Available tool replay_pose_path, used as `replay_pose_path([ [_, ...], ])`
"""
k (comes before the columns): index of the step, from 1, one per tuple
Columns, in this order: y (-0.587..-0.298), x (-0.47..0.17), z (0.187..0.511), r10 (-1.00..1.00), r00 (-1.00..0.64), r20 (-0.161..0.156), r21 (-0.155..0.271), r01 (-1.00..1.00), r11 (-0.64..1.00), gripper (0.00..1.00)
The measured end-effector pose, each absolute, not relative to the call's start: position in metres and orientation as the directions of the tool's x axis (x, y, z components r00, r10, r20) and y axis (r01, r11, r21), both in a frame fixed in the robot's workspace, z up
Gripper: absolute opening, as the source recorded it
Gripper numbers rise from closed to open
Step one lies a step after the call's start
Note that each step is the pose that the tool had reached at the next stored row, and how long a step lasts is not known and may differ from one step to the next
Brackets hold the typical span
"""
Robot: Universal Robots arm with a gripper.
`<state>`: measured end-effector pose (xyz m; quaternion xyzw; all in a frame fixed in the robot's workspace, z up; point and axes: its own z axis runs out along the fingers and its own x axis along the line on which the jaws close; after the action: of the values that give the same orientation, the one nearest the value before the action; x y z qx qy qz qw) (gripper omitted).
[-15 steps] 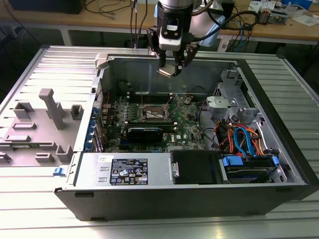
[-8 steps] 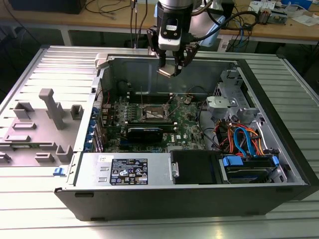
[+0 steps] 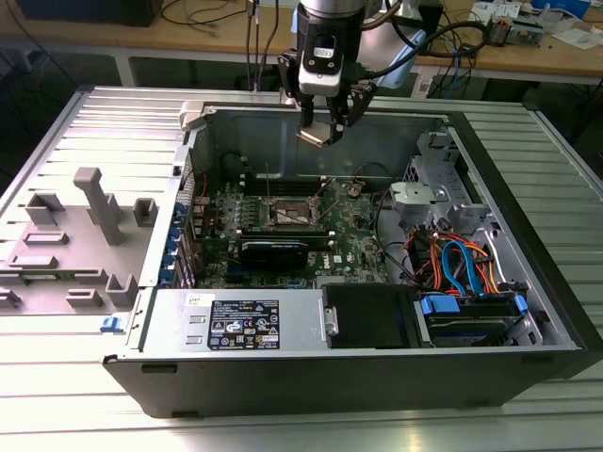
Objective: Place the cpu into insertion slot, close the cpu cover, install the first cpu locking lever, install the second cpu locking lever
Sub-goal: 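Place the cpu into insertion slot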
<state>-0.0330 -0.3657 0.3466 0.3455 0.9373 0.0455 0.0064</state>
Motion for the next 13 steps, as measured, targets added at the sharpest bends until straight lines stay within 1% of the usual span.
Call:
replay_pose_path([
  [13, -0.3657, -0.0331, 0.3466, 0.650, -0.760, 0.020, 0.090, 0.649, 0.756, 0.54],
])
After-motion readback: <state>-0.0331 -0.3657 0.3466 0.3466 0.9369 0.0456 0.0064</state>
